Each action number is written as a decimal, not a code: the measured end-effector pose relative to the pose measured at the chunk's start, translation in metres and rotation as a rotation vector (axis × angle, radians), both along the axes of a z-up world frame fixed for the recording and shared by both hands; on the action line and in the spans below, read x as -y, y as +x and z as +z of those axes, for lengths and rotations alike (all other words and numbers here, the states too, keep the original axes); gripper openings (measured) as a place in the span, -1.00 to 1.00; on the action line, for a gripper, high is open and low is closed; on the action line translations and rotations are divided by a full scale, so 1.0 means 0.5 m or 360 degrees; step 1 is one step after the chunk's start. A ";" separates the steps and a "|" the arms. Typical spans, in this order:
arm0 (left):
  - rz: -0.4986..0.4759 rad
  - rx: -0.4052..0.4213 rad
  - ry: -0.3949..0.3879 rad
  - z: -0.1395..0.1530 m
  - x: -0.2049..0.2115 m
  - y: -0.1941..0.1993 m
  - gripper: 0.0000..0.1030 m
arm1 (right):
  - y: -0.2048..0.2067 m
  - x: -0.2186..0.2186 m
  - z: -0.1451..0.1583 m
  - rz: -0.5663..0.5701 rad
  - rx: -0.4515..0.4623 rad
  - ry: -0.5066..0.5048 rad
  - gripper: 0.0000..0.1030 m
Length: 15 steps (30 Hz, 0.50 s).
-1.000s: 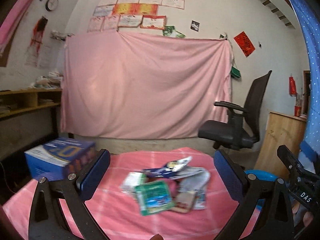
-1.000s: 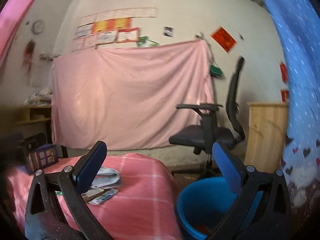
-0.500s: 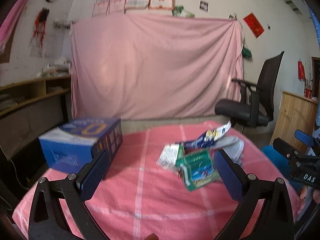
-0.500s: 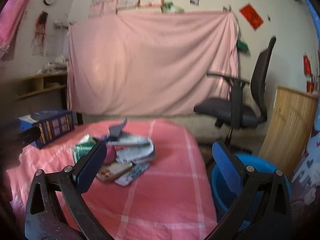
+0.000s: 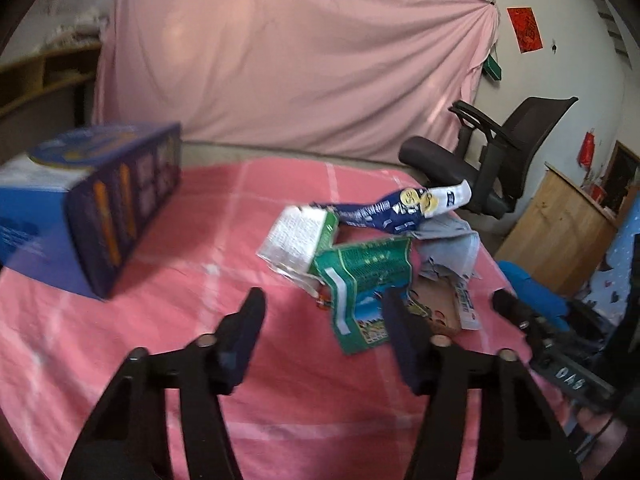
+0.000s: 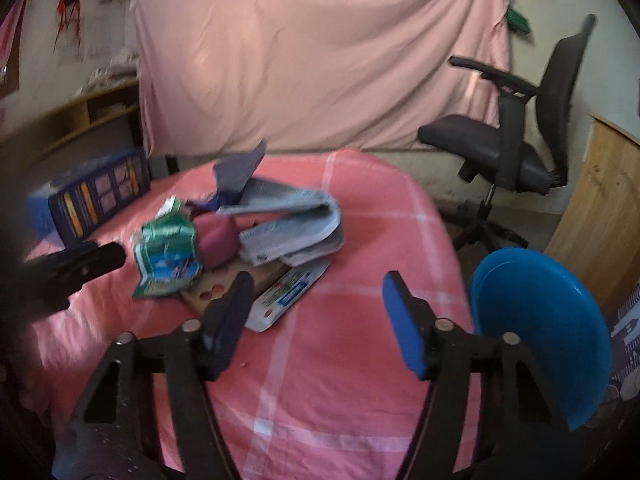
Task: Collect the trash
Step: 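Grasp the green snack packet with the left tool while the right tool grasps the toothpaste tube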
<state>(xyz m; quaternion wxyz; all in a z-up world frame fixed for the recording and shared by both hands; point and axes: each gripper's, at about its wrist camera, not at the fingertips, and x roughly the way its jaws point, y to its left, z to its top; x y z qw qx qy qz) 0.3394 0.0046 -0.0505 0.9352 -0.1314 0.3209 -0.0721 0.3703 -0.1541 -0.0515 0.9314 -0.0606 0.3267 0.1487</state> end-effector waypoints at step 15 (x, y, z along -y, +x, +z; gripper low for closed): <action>-0.0080 -0.0178 -0.0207 -0.015 0.003 0.054 -0.57 | 0.055 -0.016 -0.045 0.0028 -0.0260 0.0048 0.48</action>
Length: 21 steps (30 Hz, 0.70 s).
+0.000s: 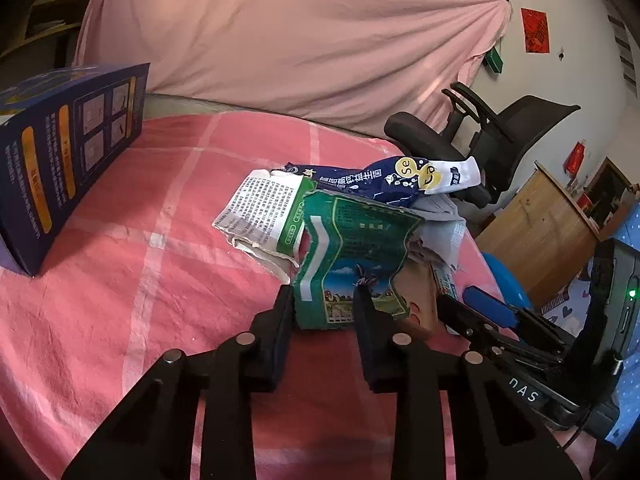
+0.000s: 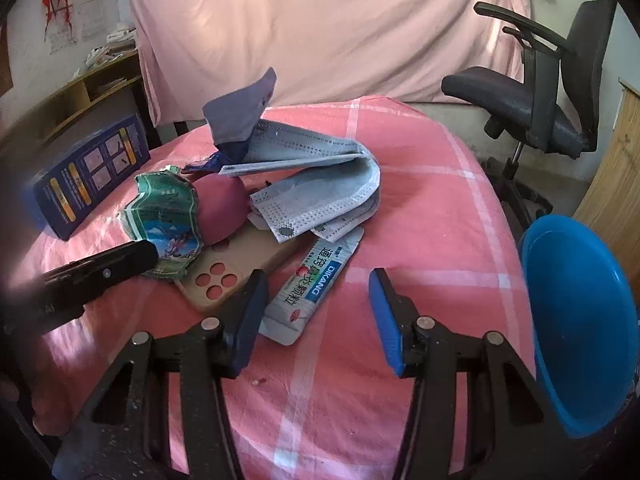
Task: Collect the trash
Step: 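Grasp the green snack packet with the left tool while the right tool grasps the toothpaste tube, then lift both items over the blue basin and open both tools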
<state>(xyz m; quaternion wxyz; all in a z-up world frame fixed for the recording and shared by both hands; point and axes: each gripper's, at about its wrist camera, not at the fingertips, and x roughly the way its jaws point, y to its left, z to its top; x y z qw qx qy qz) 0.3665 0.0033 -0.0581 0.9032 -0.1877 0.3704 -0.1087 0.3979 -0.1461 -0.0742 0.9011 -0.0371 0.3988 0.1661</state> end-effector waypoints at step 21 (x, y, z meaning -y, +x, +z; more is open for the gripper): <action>-0.0235 0.0127 0.0098 0.033 0.059 -0.068 -1.00 | -0.038 0.102 0.017 -0.0135 -0.0042 0.0165 -0.09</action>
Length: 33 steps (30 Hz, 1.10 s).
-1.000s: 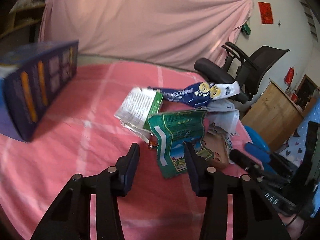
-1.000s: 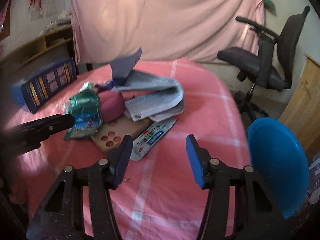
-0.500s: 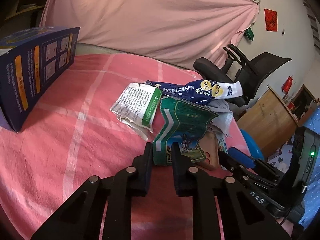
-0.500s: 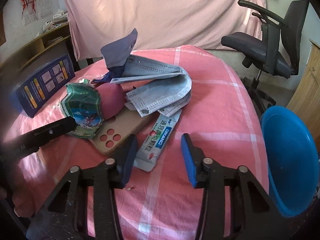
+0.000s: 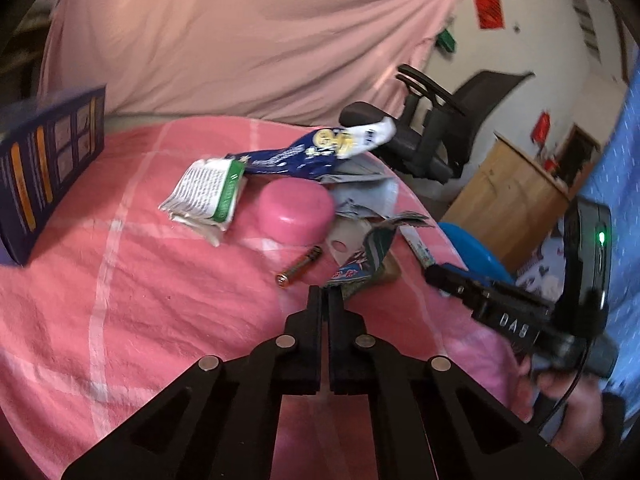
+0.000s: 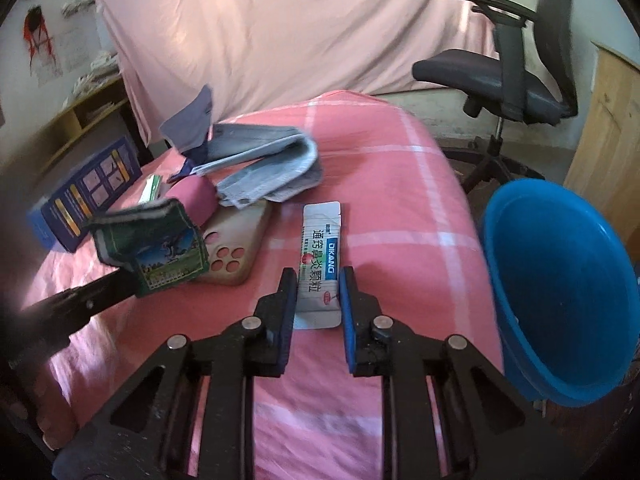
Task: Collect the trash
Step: 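Lift both items over the blue basin and open both tools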
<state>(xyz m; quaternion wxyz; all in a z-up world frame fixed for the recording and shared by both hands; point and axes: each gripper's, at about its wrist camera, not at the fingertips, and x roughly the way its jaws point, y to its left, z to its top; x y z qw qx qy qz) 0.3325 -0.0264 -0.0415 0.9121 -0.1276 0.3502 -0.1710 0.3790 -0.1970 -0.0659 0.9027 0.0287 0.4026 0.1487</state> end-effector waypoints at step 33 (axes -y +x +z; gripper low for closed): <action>-0.0018 0.0749 0.0187 0.170 0.182 -0.056 -1.00 | -0.152 0.139 0.163 -0.0313 0.1011 0.0105 -0.09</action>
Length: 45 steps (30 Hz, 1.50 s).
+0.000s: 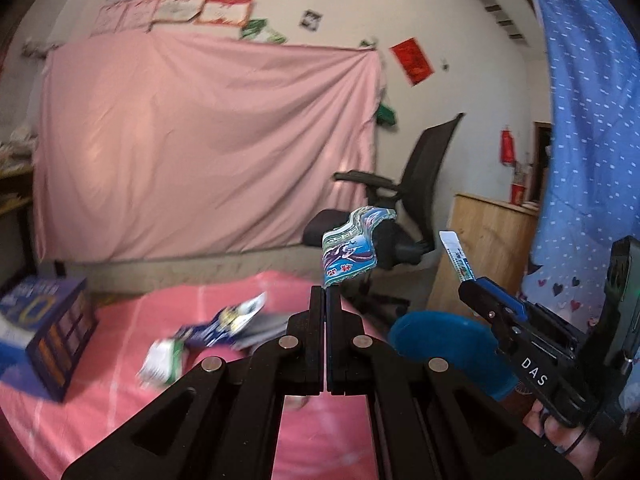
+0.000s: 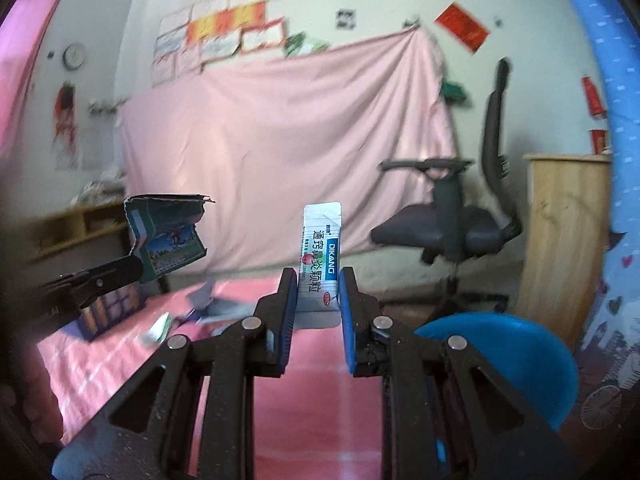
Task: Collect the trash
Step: 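Lift both items over the blue basin and open both tools, then bring both open tools back over the table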
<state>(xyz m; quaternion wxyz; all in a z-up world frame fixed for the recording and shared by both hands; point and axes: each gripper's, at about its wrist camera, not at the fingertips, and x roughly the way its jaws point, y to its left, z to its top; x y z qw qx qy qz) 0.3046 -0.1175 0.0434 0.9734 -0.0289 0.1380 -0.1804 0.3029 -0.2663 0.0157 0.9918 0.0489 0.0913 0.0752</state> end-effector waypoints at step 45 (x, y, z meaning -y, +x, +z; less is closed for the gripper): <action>-0.0454 -0.0637 0.0071 -0.104 0.343 0.221 -1.00 | 0.078 0.280 -0.111 -0.0444 -0.0564 0.0541 -0.02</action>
